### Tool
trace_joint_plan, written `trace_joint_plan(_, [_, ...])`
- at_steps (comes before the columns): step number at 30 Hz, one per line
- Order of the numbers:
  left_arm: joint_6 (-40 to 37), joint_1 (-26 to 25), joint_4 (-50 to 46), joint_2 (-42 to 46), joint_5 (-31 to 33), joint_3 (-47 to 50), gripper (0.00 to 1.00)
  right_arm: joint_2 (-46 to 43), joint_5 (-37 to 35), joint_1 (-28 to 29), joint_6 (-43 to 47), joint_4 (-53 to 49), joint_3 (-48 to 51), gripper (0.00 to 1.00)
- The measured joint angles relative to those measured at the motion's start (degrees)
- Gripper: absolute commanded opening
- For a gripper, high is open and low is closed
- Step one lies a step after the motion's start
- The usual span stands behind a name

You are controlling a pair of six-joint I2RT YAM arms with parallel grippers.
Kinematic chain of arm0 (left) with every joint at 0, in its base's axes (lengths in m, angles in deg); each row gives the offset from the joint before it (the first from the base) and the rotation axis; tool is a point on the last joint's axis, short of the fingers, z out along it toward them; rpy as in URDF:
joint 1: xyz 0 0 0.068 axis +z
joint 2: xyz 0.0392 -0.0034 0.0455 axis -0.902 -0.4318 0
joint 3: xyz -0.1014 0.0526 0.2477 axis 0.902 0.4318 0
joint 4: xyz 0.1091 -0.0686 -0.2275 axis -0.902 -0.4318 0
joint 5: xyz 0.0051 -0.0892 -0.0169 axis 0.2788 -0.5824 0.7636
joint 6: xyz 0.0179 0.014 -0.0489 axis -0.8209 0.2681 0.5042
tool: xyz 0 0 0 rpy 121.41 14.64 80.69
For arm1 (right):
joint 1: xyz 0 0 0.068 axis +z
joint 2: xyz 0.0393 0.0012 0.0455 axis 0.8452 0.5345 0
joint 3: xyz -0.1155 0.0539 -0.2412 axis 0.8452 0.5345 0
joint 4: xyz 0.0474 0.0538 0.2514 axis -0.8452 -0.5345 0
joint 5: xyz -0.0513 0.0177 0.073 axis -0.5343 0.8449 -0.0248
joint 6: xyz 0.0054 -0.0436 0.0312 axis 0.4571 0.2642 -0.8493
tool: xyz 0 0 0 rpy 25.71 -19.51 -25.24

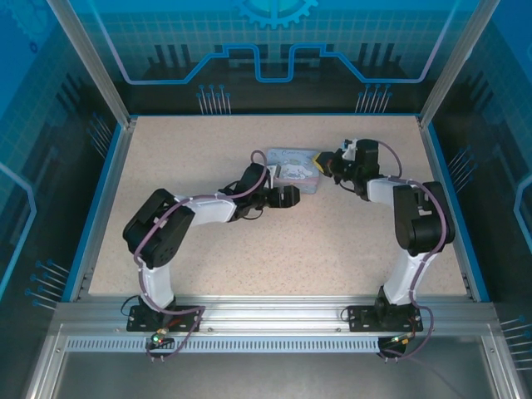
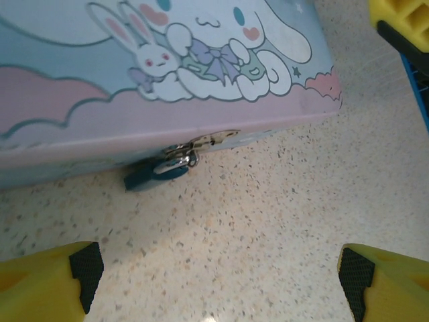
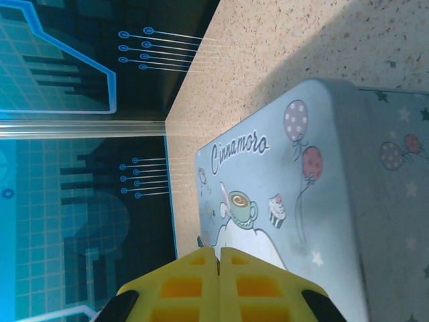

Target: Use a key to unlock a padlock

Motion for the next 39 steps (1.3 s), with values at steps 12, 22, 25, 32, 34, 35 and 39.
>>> trace_joint_plan(12, [-10.4,-2.7,0.0,-6.0,7.8,-3.9,0.92,3.1,0.2,0.8,-2.8,5.9,0.0,0.0])
trace_joint_plan(22, [-15.0,-5.1,3.5,-9.2,16.7,-3.9,0.93,4.4,0.2,0.8,-4.1,8.6,0.1,0.0])
trace_joint_plan(25, [-15.1,-5.3,4.7,-9.8,17.6,-3.9,0.93,4.9,0.2,0.9,-4.3,8.8,0.1,0.0])
trace_joint_plan(32, [-14.8,-5.5,6.4,-12.4,17.5,-6.8,0.93,5.5,0.2,1.2,-4.3,8.3,0.1,0.0])
trace_joint_plan(34, [-14.4,-5.5,7.0,-13.1,16.5,-7.8,0.93,5.5,0.2,1.2,-4.3,8.2,0.1,0.0])
trace_joint_plan(35, [-14.3,-5.5,7.1,-13.3,16.0,-8.0,0.94,5.5,0.2,1.2,-4.3,8.2,0.1,0.0])
trace_joint_plan(39, [-12.7,-5.6,8.0,-13.3,13.2,-8.6,0.94,5.5,0.2,1.2,-4.2,7.6,0.1,0.0])
